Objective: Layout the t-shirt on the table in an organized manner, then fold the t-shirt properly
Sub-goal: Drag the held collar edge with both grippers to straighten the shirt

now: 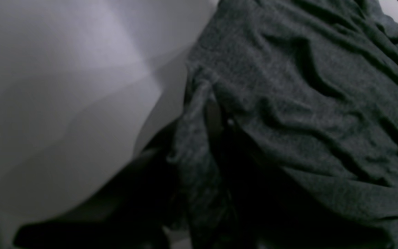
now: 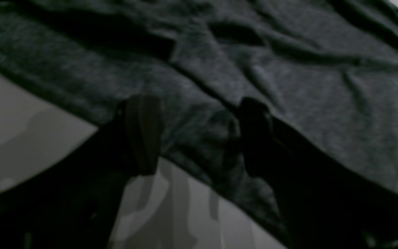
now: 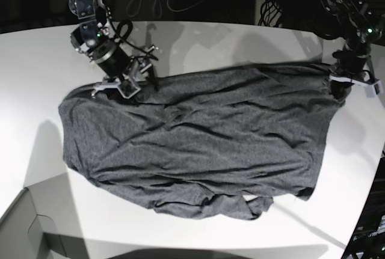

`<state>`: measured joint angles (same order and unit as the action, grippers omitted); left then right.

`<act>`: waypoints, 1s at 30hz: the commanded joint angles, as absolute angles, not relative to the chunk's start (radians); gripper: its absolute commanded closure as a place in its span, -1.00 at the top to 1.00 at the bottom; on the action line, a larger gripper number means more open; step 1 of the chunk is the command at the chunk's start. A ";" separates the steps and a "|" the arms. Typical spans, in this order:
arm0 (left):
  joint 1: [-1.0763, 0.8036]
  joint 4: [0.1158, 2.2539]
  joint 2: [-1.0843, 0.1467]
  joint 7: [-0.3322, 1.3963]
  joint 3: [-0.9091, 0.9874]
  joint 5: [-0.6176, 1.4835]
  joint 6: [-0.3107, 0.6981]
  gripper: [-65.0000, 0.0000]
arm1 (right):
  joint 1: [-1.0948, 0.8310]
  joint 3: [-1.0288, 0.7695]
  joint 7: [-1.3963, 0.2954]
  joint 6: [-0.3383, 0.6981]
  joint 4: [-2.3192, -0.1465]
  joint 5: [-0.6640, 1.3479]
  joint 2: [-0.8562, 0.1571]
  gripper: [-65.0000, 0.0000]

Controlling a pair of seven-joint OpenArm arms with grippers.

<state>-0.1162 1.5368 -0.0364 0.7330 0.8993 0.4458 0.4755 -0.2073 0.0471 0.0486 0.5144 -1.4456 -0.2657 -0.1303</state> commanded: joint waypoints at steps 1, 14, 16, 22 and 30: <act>-0.107 1.550 -0.051 0.711 0.901 0.463 0.486 -1.00 | -0.216 0.050 0.074 0.512 -1.463 -0.254 -0.137 0.14; -0.105 1.550 -0.065 0.711 0.901 0.463 0.486 -1.00 | -0.213 0.071 0.071 0.509 -1.366 -0.254 -0.139 0.10; -0.105 1.554 -0.065 0.711 0.901 0.463 0.486 -1.00 | -0.217 0.071 0.071 0.509 -1.376 -0.254 -0.140 -0.06; -0.102 1.560 -0.068 0.711 0.901 0.463 0.487 -1.00 | -0.266 0.070 0.071 0.510 -1.454 -0.249 -0.140 -0.95; -0.099 1.621 -0.090 0.711 0.901 0.464 0.487 -1.00 | -0.335 0.070 0.070 0.510 -1.646 -0.246 -0.140 -1.00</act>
